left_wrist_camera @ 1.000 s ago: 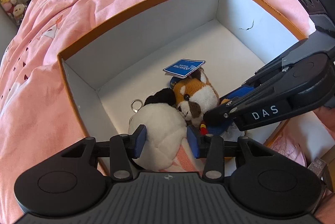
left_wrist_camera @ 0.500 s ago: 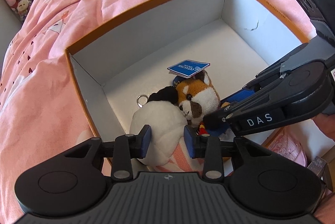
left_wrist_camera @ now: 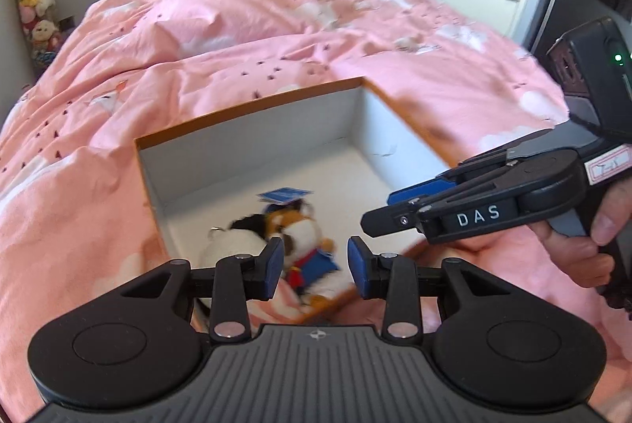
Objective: Organize objects
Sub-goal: 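Grasp the photo-card box with the left gripper while the right grasps the gold box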
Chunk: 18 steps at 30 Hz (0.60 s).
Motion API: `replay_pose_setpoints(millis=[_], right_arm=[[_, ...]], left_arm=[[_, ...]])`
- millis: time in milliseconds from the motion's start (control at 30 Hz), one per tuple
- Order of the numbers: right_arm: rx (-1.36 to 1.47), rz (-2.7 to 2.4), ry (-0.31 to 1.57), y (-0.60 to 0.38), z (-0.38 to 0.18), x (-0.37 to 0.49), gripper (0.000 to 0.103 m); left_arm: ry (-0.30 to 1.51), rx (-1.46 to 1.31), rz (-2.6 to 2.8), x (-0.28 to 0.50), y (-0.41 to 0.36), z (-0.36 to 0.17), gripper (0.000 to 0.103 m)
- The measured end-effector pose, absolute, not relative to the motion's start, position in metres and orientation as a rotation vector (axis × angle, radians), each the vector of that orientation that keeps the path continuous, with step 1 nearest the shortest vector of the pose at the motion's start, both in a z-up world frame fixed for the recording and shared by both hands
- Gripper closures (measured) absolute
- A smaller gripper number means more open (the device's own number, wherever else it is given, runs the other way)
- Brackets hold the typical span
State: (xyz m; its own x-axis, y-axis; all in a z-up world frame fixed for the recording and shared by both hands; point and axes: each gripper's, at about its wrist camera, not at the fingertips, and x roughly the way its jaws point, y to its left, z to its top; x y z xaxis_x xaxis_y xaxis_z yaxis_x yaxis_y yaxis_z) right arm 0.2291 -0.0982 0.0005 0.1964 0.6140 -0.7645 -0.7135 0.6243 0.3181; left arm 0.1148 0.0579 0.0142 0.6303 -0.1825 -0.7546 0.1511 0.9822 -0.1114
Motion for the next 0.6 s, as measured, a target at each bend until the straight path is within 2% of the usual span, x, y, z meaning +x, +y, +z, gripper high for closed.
replay_pose_setpoints(millis=[200,367,500,600], right_arm=[[-0.083,0.857,1.031,-0.146,0.008,0.197,0.064],[-0.072,0.754,1.107,-0.183,-0.006,0.177,0.062],[-0.047,0.689,1.171,-0.206,-0.019,0.165,0.058],[-0.048,0.653,1.191,-0.219,-0.024,0.156,0.05]], left_arm=[[0.904,-0.034,-0.3,0.086,0.034,0.001,0.06],[0.99,-0.011,-0.347,0.073,0.016,-0.028,0.053],[1.023,-0.028,-0.404,0.068,0.007,-0.044,0.047],[1.038,0.012,-0.471,0.068,-0.005,-0.054,0.043]])
